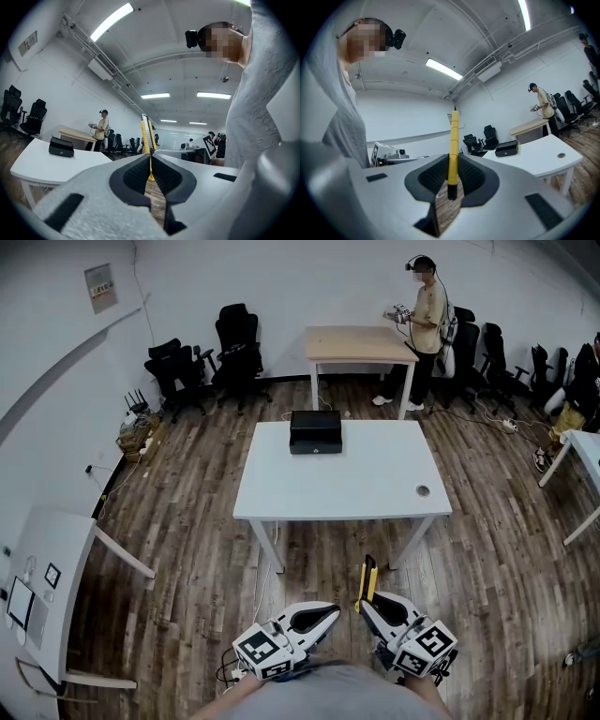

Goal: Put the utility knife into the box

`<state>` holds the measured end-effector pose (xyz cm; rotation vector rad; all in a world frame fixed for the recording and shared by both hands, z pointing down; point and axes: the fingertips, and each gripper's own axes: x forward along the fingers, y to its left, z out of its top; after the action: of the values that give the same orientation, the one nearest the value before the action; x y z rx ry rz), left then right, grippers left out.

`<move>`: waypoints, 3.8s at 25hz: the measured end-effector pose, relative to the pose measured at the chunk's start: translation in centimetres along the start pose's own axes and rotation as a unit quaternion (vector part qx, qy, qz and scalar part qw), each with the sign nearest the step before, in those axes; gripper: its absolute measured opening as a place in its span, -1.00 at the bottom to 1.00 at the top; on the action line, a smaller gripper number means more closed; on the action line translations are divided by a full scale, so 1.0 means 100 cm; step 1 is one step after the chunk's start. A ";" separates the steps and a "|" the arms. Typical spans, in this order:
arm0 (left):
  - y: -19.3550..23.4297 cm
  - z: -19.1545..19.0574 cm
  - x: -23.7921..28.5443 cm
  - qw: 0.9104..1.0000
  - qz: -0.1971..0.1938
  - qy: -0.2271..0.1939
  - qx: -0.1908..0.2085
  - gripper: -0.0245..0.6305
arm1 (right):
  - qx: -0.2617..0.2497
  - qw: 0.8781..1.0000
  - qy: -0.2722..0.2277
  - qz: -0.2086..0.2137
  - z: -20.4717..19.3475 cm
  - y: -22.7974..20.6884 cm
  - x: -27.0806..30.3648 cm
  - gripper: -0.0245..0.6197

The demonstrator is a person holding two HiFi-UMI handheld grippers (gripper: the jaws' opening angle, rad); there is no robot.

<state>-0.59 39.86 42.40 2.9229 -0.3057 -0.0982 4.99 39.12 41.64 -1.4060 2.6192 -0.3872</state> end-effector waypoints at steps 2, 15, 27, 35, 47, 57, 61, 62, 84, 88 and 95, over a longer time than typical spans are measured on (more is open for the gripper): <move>-0.001 -0.002 0.000 1.000 -0.001 0.001 -0.001 -0.87 | 0.015 1.000 -0.001 0.004 -0.002 0.000 -0.001 -0.68; -0.003 -0.004 0.009 1.000 -0.006 0.008 -0.004 -0.87 | 0.019 1.000 -0.002 -0.002 0.000 -0.006 -0.004 -0.68; -0.004 -0.008 0.012 1.000 -0.005 0.015 -0.002 -0.87 | 0.012 1.000 -0.001 -0.001 -0.002 -0.006 -0.006 -0.68; -0.008 -0.012 0.013 1.000 0.001 0.024 -0.003 -0.87 | 0.011 1.000 0.003 0.000 -0.004 -0.004 -0.012 -0.68; 0.008 -0.013 0.004 1.000 0.011 0.025 -0.013 -0.87 | 0.015 1.000 0.008 -0.001 -0.008 -0.006 0.002 -0.68; 0.084 0.005 0.016 0.999 0.016 0.009 -0.026 -0.87 | 0.020 1.000 0.013 -0.015 0.002 -0.043 0.059 -0.68; 0.131 0.014 0.018 0.999 0.026 0.004 -0.035 -0.87 | 0.018 1.000 0.022 -0.013 0.006 -0.060 0.098 -0.68; 0.142 0.016 0.018 0.999 0.029 0.003 -0.037 -0.87 | 0.018 0.999 0.024 -0.012 0.007 -0.063 0.107 -0.68; 0.307 0.053 0.008 0.999 0.020 -0.011 -0.040 -0.87 | -0.006 0.999 0.028 -0.023 0.031 -0.102 0.261 -0.68; 0.319 0.054 0.010 0.999 0.014 -0.012 -0.046 -0.87 | -0.010 0.999 0.036 -0.033 0.030 -0.108 0.268 -0.68; 0.327 0.047 0.010 0.998 0.010 0.000 -0.055 -0.87 | -0.007 0.998 0.043 -0.035 0.029 -0.116 0.281 -0.68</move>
<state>-6.47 7.38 44.46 2.8108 -0.3180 -0.1075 -0.58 9.13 42.06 -1.5225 2.6493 -0.4477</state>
